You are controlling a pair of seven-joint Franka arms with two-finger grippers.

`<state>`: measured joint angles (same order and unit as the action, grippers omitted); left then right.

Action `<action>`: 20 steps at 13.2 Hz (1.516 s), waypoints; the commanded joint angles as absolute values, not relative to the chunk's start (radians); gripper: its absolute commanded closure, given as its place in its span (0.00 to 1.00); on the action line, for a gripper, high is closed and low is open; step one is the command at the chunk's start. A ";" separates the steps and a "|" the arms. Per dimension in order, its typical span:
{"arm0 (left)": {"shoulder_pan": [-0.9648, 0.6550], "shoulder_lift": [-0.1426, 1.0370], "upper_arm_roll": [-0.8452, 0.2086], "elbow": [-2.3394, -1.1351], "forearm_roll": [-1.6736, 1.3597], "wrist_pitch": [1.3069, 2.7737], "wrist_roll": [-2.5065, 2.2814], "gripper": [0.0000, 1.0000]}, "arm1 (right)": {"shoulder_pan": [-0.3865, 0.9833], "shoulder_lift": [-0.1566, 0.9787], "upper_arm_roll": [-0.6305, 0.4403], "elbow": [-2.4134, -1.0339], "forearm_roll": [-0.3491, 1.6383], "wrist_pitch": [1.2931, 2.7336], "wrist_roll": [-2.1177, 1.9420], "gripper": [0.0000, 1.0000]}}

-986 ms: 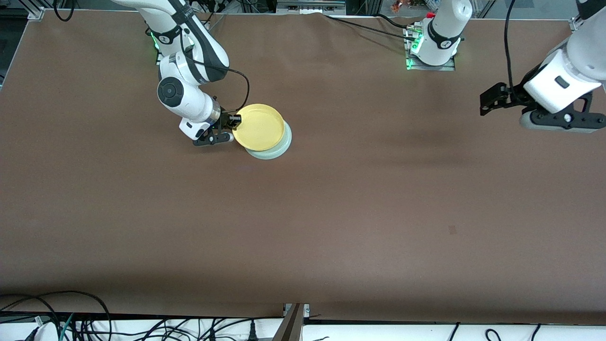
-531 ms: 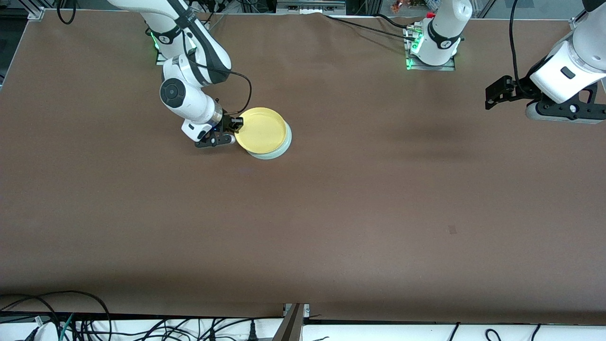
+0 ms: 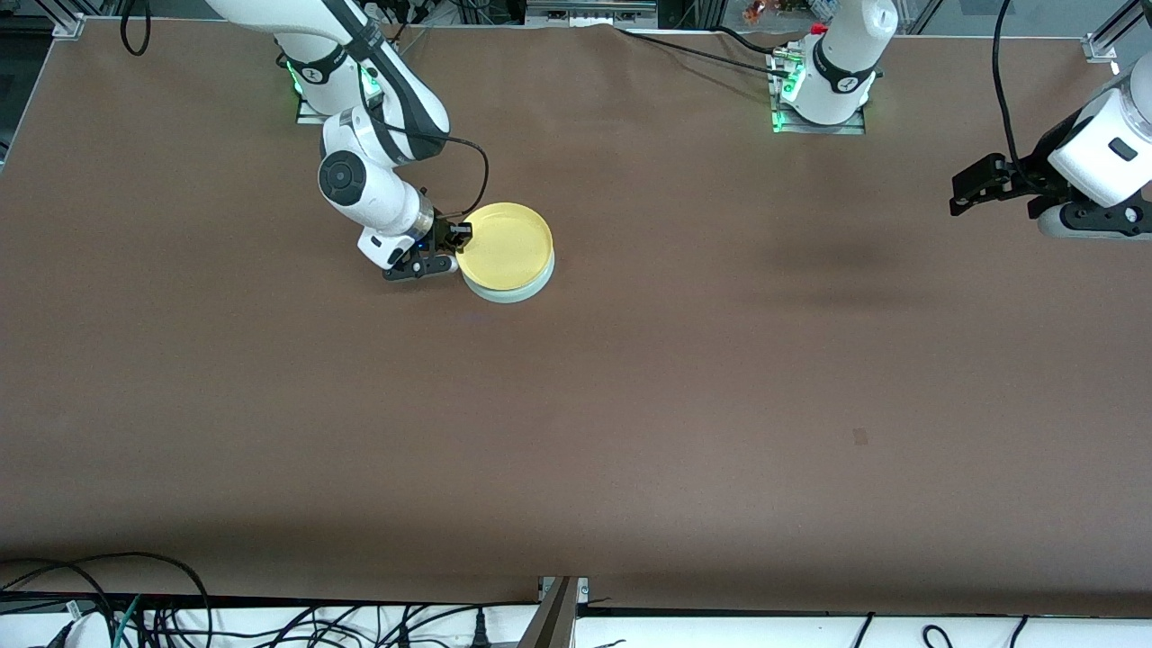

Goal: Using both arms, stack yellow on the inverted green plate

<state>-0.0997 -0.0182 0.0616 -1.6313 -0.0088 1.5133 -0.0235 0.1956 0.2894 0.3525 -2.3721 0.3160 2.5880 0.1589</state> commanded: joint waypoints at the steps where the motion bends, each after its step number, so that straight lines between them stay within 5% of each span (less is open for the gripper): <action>1: -0.078 -0.015 0.052 -1.614 0.012 1.528 -0.003 0.00 | 0.184 0.288 0.368 -2.373 0.334 2.596 0.169 0.73; 2: -0.078 -0.015 0.052 -1.611 0.011 1.528 -0.003 0.00 | 0.184 0.298 0.368 -2.372 0.334 2.595 0.192 0.23; 3: -0.078 -0.015 0.052 -1.597 0.008 1.529 -0.003 0.00 | 0.187 0.299 0.368 -2.370 0.334 2.599 0.195 0.00; 8: -0.078 0.017 0.052 -1.589 -0.003 1.526 -0.066 0.00 | 0.189 0.229 0.310 -2.315 0.327 2.509 0.172 0.00; 14: -0.080 0.023 0.046 -1.588 -0.003 1.531 -0.067 0.00 | 0.176 0.245 0.120 -1.875 0.160 1.921 0.109 0.00; 20: -0.078 0.012 0.044 -1.614 -0.005 1.606 -0.067 0.00 | 0.130 0.267 0.025 -1.588 0.017 1.656 0.028 0.00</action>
